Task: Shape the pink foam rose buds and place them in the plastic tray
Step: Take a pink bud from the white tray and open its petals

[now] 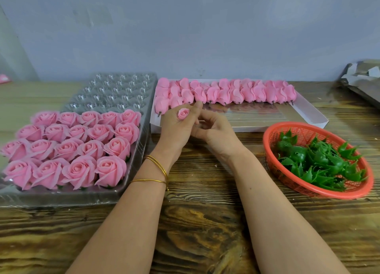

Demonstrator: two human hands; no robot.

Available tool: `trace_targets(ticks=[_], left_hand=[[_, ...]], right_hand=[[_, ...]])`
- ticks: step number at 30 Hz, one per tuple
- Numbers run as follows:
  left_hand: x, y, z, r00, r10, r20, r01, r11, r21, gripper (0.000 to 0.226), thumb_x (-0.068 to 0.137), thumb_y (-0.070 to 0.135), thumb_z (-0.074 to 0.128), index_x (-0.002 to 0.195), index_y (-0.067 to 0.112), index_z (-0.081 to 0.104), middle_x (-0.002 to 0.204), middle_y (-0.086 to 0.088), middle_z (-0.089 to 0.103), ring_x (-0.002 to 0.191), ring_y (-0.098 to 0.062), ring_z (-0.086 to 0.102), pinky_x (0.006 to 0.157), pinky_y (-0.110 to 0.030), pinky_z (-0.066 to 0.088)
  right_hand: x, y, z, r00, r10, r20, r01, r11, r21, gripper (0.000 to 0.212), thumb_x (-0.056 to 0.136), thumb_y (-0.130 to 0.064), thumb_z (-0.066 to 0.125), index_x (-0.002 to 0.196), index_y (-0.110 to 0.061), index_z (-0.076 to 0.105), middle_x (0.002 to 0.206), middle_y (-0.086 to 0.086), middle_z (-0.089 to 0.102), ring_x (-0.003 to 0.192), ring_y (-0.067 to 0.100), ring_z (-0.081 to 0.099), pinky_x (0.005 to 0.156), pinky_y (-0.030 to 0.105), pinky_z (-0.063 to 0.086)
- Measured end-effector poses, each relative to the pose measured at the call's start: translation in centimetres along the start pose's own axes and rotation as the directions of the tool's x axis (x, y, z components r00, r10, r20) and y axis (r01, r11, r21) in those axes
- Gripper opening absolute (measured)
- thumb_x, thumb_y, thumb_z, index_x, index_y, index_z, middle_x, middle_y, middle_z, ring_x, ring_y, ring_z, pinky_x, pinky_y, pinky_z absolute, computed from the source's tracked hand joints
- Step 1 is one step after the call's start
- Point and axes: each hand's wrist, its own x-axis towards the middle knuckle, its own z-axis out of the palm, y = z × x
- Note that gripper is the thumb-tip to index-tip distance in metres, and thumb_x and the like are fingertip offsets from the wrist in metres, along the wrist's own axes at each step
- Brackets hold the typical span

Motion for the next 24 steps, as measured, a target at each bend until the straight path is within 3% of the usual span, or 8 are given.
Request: trace_targets(ticks=[5,9,10,12,16,18,21,24], left_hand=[[0.35,-0.36,0.26,0.999,-0.006,-0.041,0.006,1.000,0.005,0.046,0.086,0.051,0.056,0.046,0.028,0.054,0.049,0.011,0.050,0.057,-0.009,0.051,0.061,-0.021,0.044],[0.34,-0.34,0.37,0.999,-0.018,-0.033,0.017,0.999,-0.034,0.048,0.086,0.054,0.054,0.065,0.011,0.061,0.067,-0.013,0.055,0.067,-0.022,0.055,0.067,-0.033,0.046],[0.28,-0.30,0.36,0.999,-0.021,-0.024,0.021,0.999,-0.035,0.051,0.087,0.053,0.053,0.069,0.006,0.060,0.067,-0.013,0.054,0.068,-0.023,0.054,0.068,-0.035,0.045],[0.10,-0.08,0.32,1.000,-0.017,-0.009,0.017,0.999,-0.035,0.044,0.088,0.052,0.054,0.060,0.018,0.057,0.061,-0.005,0.051,0.066,-0.021,0.052,0.068,-0.035,0.045],[-0.25,0.15,0.11,0.999,-0.017,0.034,0.019,0.998,-0.055,0.035,0.086,0.046,0.065,0.066,0.017,0.065,0.064,-0.001,0.059,0.070,-0.020,0.059,0.072,-0.044,0.053],[-0.37,0.30,0.06,0.999,-0.020,0.045,0.023,0.996,-0.080,0.030,0.078,0.049,0.070,0.070,0.021,0.071,0.067,0.001,0.064,0.070,-0.017,0.063,0.071,-0.038,0.055],[-0.39,0.34,0.00,0.999,0.002,0.041,0.000,0.999,-0.047,0.023,0.080,0.044,0.071,0.067,0.025,0.071,0.063,0.007,0.065,0.068,-0.013,0.064,0.068,-0.033,0.055],[-0.34,0.26,-0.12,1.000,0.003,0.028,-0.002,1.000,-0.030,0.025,0.081,0.044,0.070,0.065,0.024,0.070,0.063,0.005,0.064,0.070,-0.015,0.062,0.073,-0.039,0.054]], right_hand=[[0.10,-0.29,0.22,1.000,-0.003,0.002,0.003,1.000,0.012,0.038,0.076,0.021,0.063,0.100,-0.008,0.067,0.085,0.003,0.066,0.080,0.015,0.062,0.086,0.036,0.051],[0.33,0.03,0.27,0.999,-0.016,-0.040,0.014,0.999,-0.040,0.038,0.072,0.021,0.067,0.105,0.005,0.062,0.086,0.009,0.062,0.076,0.014,0.060,0.077,0.028,0.052],[0.36,0.11,0.27,0.999,-0.020,-0.051,0.017,0.998,-0.053,0.037,0.072,0.020,0.069,0.106,0.007,0.060,0.087,0.009,0.061,0.076,0.013,0.060,0.076,0.025,0.053],[0.42,0.17,0.25,0.998,-0.022,-0.058,0.018,0.997,-0.070,0.037,0.073,0.018,0.069,0.106,0.005,0.059,0.085,0.007,0.061,0.076,0.012,0.060,0.076,0.023,0.053],[0.28,0.06,0.20,0.999,-0.018,-0.033,0.016,0.998,-0.064,0.034,0.078,0.017,0.066,0.108,0.000,0.063,0.097,0.027,0.064,0.088,0.026,0.061,0.092,0.045,0.052],[0.18,-0.01,0.11,1.000,-0.010,-0.017,0.009,0.998,-0.060,0.037,0.081,0.015,0.065,0.115,0.004,0.062,0.109,0.036,0.062,0.095,0.031,0.061,0.101,0.054,0.047],[0.08,-0.02,-0.06,1.000,-0.002,0.002,0.002,0.999,-0.045,0.039,0.083,0.015,0.061,0.121,0.005,0.060,0.114,0.036,0.062,0.108,0.039,0.062,0.105,0.055,0.043],[0.03,0.03,-0.05,1.000,0.010,0.012,-0.010,1.000,-0.028,0.036,0.085,0.016,0.059,0.121,0.009,0.059,0.115,0.031,0.064,0.112,0.038,0.063,0.106,0.051,0.044]])
